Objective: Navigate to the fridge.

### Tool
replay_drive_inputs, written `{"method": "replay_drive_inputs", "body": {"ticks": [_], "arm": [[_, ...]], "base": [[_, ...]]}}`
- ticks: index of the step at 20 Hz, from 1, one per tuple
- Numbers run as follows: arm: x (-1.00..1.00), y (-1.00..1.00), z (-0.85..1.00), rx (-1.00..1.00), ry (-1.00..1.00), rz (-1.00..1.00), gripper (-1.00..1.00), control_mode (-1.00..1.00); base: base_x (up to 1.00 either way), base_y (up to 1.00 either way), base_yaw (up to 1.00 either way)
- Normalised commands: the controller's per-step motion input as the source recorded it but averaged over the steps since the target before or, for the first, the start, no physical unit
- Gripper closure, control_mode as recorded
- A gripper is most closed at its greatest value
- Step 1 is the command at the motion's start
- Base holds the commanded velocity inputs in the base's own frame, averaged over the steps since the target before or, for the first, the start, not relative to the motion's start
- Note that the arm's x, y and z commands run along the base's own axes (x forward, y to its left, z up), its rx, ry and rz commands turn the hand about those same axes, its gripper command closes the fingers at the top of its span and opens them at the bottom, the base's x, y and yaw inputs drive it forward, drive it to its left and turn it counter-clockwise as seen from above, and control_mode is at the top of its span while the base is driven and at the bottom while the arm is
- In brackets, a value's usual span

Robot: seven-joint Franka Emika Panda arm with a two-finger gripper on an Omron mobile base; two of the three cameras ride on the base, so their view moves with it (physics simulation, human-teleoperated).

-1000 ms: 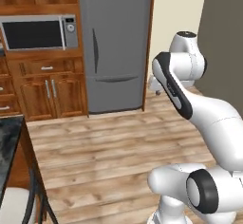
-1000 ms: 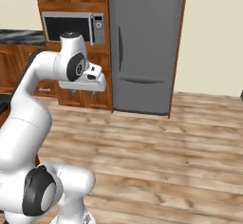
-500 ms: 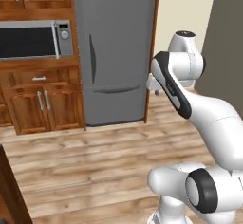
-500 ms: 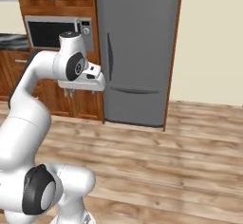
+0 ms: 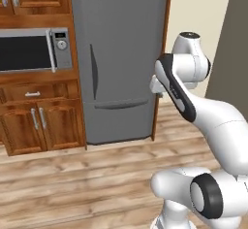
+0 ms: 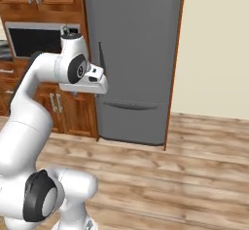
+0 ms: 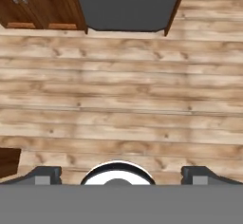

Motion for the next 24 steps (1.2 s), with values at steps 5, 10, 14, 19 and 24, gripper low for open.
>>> {"method": "replay_drive_inputs", "body": {"ticks": [5,10,14,19,24], "arm": [[0.00,0.00,0.00,0.00,0.00,0.00,-1.00,1.00],[0.00,0.00,0.00,0.00,0.00,0.00,-1.00,1.00],[0.00,0.00,0.00,0.00,0.00,0.00,-1.00,1.00],[0.00,0.00,0.00,0.00,0.00,0.00,-1.00,1.00],[0.00,0.00,0.00,0.00,0.00,0.00,-1.00,1.00]], "base": [[0.77,-0.05,0.00],[0.72,-0.07,0.00],[0.71,-0.05,0.00],[0.63,0.00,0.00],[0.45,0.00,0.00]]}}
